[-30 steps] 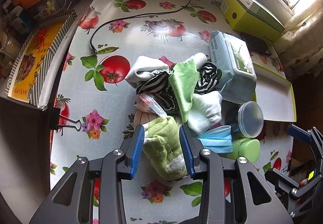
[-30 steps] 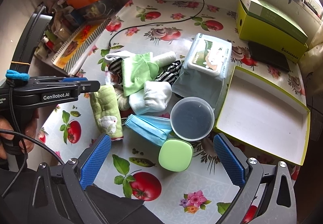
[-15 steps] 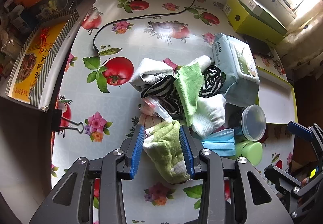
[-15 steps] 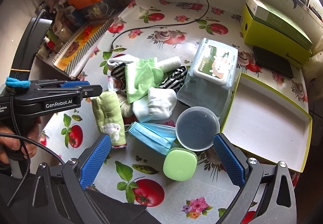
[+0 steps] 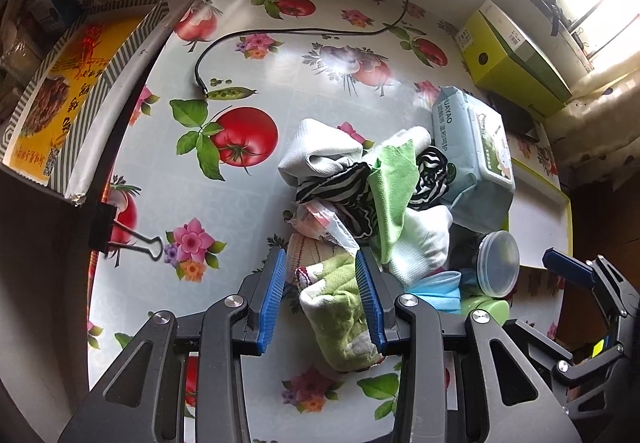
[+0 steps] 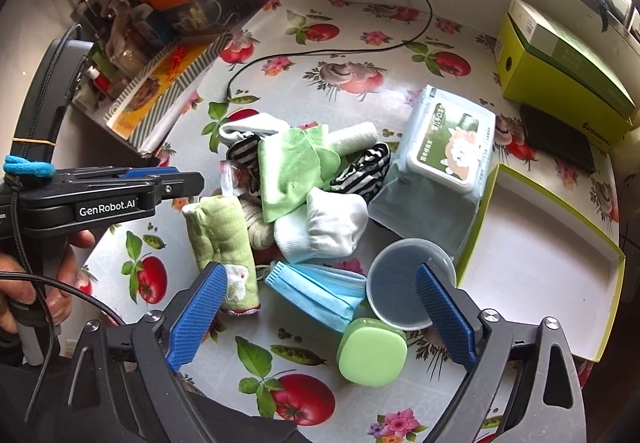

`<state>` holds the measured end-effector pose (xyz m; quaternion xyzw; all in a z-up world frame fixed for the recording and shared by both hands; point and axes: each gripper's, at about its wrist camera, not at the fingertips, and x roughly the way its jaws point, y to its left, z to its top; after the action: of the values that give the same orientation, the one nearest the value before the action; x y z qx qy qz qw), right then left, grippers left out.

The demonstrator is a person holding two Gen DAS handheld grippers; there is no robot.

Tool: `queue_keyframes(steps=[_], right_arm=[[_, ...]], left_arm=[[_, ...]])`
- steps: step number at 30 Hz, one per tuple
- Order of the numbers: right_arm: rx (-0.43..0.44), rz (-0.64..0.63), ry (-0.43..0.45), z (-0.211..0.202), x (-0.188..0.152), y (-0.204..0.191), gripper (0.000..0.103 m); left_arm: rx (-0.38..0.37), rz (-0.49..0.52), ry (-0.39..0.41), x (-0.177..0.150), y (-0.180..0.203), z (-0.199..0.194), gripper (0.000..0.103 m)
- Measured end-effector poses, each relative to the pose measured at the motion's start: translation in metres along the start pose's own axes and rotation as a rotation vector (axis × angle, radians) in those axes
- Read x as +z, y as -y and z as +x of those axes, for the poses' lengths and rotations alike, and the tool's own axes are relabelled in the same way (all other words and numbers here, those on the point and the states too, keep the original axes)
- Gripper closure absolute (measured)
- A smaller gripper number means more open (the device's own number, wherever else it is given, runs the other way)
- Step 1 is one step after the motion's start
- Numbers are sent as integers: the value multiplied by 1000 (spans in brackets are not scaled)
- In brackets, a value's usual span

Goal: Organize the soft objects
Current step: 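Grasp the light green bunny towel with the left tool while the right tool grasps the blue face mask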

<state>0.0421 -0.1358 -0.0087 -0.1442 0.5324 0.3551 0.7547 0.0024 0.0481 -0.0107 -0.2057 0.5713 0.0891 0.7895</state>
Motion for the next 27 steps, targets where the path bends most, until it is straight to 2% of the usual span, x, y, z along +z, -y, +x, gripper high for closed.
queue_keyframes(steps=[4,11,13,23,27], right_arm=[[11,-6,-16,10,9,-4,25],[45,-9,-51,33,27,-12,37],[53,-13,-57,38,32,-14,39],[61,-36,-85,44,30,-15,40],[58,-23,-92,43,25,-10,40]], left_arm=[[-18,-38,1,3,-12,1,66],[-55,-90,-5,0,-31,5,64],[-83,-99,-15,-5,-34,7,60],[-175,-99,-104,-29,-29,24,56],[-207,-102,-97,-34,-26,17,56]])
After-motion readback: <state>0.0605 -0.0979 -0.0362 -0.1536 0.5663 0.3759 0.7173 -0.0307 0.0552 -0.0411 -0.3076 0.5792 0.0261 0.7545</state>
